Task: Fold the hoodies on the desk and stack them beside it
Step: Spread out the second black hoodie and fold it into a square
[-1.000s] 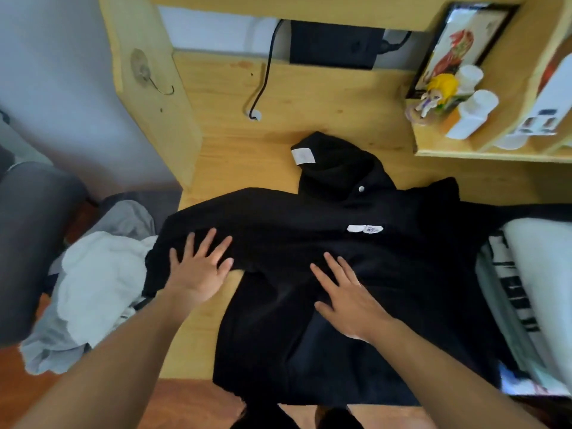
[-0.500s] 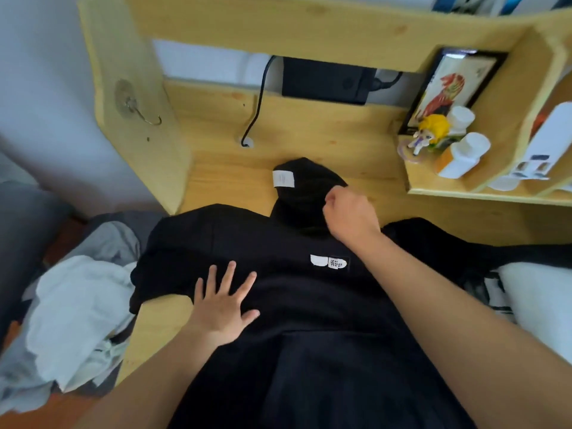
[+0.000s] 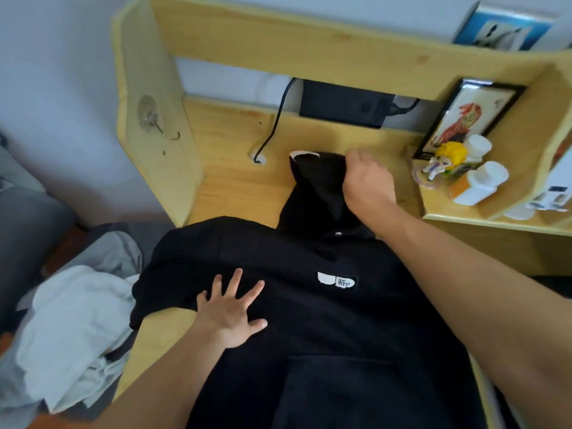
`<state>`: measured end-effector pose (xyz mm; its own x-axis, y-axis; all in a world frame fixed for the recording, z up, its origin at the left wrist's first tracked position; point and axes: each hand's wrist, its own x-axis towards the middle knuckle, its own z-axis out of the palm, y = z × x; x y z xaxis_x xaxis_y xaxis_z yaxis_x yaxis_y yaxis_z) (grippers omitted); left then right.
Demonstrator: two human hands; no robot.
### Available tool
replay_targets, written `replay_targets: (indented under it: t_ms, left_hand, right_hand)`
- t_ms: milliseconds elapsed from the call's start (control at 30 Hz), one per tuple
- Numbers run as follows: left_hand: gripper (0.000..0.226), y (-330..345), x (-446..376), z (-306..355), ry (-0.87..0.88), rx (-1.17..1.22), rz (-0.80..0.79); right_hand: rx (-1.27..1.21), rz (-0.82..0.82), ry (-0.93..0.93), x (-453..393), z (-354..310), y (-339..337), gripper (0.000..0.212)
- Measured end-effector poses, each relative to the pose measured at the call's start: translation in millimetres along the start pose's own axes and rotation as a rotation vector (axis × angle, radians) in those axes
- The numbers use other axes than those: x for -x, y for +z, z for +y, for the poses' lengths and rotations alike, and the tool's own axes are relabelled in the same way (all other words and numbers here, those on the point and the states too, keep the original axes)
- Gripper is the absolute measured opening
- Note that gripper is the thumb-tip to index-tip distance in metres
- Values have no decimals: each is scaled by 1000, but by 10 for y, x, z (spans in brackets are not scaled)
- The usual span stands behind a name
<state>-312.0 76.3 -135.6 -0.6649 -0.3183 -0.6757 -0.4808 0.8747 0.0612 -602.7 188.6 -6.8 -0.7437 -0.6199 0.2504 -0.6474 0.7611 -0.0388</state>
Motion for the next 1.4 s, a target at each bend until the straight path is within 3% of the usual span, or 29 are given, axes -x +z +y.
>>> replay_targets:
  t_ms: [67, 167, 233, 333, 400, 467, 533, 600, 733, 833, 900, 1000, 1067, 1133, 1200, 1233, 1300, 1400]
  left_hand:
    - [77, -128, -38, 13, -13, 3, 9]
    - [72, -326, -86, 6, -3, 71, -14]
    - [61, -421, -31, -63, 17, 302, -21]
    - [37, -375, 211, -238, -34, 690, 225]
    - [23, -253, 456, -268, -102, 882, 321]
    - [19, -166, 684, -158, -146, 1128, 275]
    - [19, -140, 789, 52, -173, 1336, 173]
    - [21, -229, 823, 343, -189, 1490, 62]
    - [29, -459, 699, 927, -287, 1752, -92]
    - [66, -500, 458, 1199, -289, 1590, -73]
    - [91, -522, 365, 1287, -220, 1528, -66]
    - [98, -615, 331, 1304, -74, 1552, -22]
    - [93, -749, 440, 1319, 53, 1487, 80]
    - [61, -965, 637, 1333, 101, 1417, 287]
    - [23, -1258, 811, 1331, 124, 1190, 548]
    - [14, -1408, 873, 1305, 138, 1079, 642]
    - [16, -1696, 986, 1226, 164, 1047, 734]
    - [28, -2014, 1117, 1092, 129, 1392, 705]
  right_hand:
    - [-203, 248, 79, 216, 118, -357, 22]
    - [-504, 333, 126, 796, 360, -741, 33]
    - [-595, 240, 152, 1382, 507, -832, 38]
    - [-604, 7, 107, 2476, 742, -625, 57]
    - [-613, -167, 228, 3101, 890, -387, 77]
    - [-614, -261, 548, 3392, 980, -230, 63]
    - [-669, -283, 867, 3335, 1012, -132, 36]
    - [-866, -290, 1026, 3078, 976, -77, 21]
    - [-1239, -386, 1086, 2460, 754, 68, 63]
    - [-1193, -413, 1022, 2152, 617, 155, 73]
    - [-1137, -373, 1003, 1981, 563, 68, 53]
    - [-1229, -287, 854, 1693, 513, -300, 22]
    - [-1359, -247, 788, 1475, 505, -694, 15]
    - [-1493, -286, 764, 1253, 536, -1083, 17]
    - [-1583, -384, 709, 1071, 585, -1429, 19]
    - [-1627, -419, 690, 1001, 611, -1559, 21]
    - [-1735, -454, 690, 937, 663, -1764, 25]
    - [-1786, -498, 693, 950, 764, -1881, 28]
